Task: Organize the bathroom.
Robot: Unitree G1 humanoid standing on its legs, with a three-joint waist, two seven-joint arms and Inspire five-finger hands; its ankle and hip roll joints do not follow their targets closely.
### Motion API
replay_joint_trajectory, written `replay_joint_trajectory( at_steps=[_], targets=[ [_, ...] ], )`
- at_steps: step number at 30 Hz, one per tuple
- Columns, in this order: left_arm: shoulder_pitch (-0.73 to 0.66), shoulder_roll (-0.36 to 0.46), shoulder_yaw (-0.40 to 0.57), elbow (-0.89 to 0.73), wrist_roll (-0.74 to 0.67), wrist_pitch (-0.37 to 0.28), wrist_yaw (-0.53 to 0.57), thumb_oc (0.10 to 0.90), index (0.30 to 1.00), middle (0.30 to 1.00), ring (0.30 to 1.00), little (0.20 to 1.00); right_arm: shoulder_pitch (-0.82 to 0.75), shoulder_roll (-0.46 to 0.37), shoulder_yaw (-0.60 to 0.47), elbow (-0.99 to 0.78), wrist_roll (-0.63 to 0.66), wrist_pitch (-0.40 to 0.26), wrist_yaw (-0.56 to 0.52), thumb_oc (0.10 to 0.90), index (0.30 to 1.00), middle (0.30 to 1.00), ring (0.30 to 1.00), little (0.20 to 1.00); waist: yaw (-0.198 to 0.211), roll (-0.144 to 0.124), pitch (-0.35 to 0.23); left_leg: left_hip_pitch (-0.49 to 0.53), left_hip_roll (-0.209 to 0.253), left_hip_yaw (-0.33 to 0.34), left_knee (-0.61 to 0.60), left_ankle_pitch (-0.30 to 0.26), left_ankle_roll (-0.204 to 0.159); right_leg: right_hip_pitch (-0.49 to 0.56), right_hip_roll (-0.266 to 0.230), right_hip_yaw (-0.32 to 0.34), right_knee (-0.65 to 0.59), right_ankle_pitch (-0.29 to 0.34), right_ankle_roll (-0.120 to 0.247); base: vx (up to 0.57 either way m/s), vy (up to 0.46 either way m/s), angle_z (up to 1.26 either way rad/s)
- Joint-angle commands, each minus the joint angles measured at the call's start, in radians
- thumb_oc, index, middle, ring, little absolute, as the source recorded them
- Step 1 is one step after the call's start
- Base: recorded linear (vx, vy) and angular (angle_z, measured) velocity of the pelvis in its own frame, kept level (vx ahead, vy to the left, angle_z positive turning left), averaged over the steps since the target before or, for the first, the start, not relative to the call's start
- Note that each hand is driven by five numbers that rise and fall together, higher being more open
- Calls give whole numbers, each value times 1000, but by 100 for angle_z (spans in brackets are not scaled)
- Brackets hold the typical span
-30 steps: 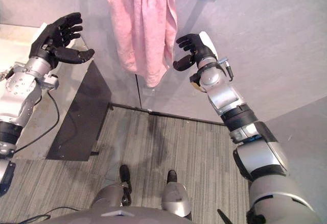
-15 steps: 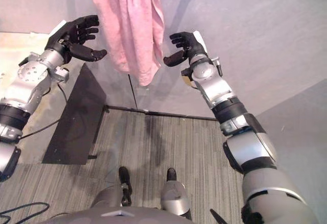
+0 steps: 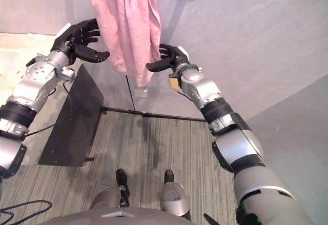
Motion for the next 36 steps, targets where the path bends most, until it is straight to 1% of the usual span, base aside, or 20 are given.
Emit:
replay_joint_trajectory(
  at_steps=[1,7,13,14,20,25,36],
  targets=[
    [-147,0,1,44,-24,-126,33,800,900,900,900,900,-167,22,25,56,25,-141,-5,800,900,900,900,900,32,21,-135,41,146,60,115,-103,-99,-98,-24,54,46,-74,46,0,0,0],
    [-166,-7,-22,67,-23,-111,22,800,900,900,900,900,-198,45,39,84,6,-181,-15,800,900,900,900,900,42,19,-131,36,146,48,109,-96,-102,-102,-23,49,49,-72,49,-2,-4,2],
    [-169,-10,-37,84,-19,-77,-8,800,900,900,900,900,-227,29,46,90,-29,-202,-51,800,900,900,900,900,43,18,-125,33,148,43,98,-87,-105,-108,-25,47,46,-65,53,-13,-6,6],
    [-163,-10,-35,86,-23,-64,-21,800,900,900,900,900,-232,20,42,92,-67,-211,-58,800,900,900,900,900,42,20,-125,34,147,43,94,-87,-104,-108,-26,46,41,-61,55,-7,4,6],
    [-142,-16,-40,98,-23,-55,-44,800,900,900,900,900,-248,-4,42,98,-97,-210,-69,800,900,900,900,900,37,20,-134,44,145,48,83,-85,-103,-105,-25,57,33,-56,59,27,3,0],
    [-140,-28,-49,109,-30,-53,-54,800,900,900,900,900,-251,-23,42,106,-126,-207,-49,800,900,900,900,900,28,22,-138,50,147,52,75,-83,-102,-107,-22,62,39,-60,58,21,2,0],
    [-190,-47,-88,156,-11,-48,-10,800,900,900,900,900,-265,-28,64,131,-113,-216,-18,800,900,900,900,900,9,23,-131,43,158,52,77,-77,-111,-122,-20,72,54,-64,56,0,0,0]
  ],
)
